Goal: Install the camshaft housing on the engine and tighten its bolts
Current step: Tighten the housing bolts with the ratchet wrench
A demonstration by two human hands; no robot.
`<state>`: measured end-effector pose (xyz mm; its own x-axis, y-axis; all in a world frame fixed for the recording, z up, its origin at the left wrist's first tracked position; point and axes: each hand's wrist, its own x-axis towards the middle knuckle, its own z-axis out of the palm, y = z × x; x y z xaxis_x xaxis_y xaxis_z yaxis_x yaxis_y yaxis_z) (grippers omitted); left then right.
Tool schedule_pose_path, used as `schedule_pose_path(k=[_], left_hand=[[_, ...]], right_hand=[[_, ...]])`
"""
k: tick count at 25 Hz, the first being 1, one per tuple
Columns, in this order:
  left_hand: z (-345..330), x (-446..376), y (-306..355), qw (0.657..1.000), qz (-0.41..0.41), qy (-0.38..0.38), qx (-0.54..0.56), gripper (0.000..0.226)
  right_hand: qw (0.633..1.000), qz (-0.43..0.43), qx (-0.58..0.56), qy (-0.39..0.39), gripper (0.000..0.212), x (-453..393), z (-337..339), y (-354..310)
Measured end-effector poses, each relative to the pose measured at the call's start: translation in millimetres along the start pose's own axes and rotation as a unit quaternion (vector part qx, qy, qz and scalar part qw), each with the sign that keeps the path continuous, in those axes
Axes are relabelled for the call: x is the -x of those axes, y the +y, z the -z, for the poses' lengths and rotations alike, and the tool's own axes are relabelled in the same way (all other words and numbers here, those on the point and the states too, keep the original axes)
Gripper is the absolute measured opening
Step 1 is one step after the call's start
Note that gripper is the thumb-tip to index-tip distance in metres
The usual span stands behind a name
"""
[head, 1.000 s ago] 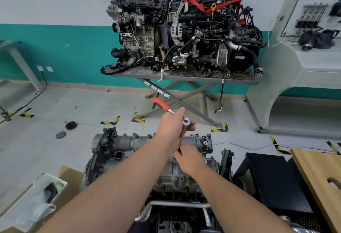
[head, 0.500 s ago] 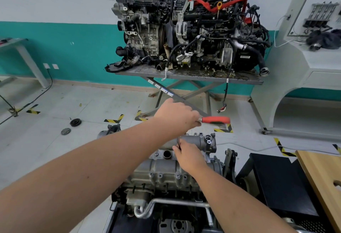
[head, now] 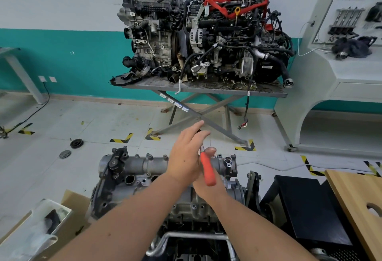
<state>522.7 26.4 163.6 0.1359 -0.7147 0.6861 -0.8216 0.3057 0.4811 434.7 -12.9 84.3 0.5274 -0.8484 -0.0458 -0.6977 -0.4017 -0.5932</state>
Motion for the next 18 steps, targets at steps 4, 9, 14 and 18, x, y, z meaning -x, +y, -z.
schedule_pose_path(k=[4, 9, 14, 18], left_hand=[[-2, -6, 15, 0.917, 0.294, -0.014, 0.27, 0.042], [9, -30, 12, 0.736, 0.542, 0.021, 0.406, 0.043], [35, -59, 21, 0.785, 0.542, -0.154, 0.256, 0.017], [41, -78, 31, 0.856, 0.383, -0.347, -0.025, 0.019]], right_hand=[[1.0, -0.004, 0.014, -0.017, 0.028, -1, 7, 1], [0.999, -0.004, 0.035, -0.028, 0.035, -2, 7, 2], [0.998, 0.015, 0.053, -0.038, 0.027, -1, 7, 2], [0.998, 0.034, 0.02, -0.043, 0.029, 3, 8, 4]])
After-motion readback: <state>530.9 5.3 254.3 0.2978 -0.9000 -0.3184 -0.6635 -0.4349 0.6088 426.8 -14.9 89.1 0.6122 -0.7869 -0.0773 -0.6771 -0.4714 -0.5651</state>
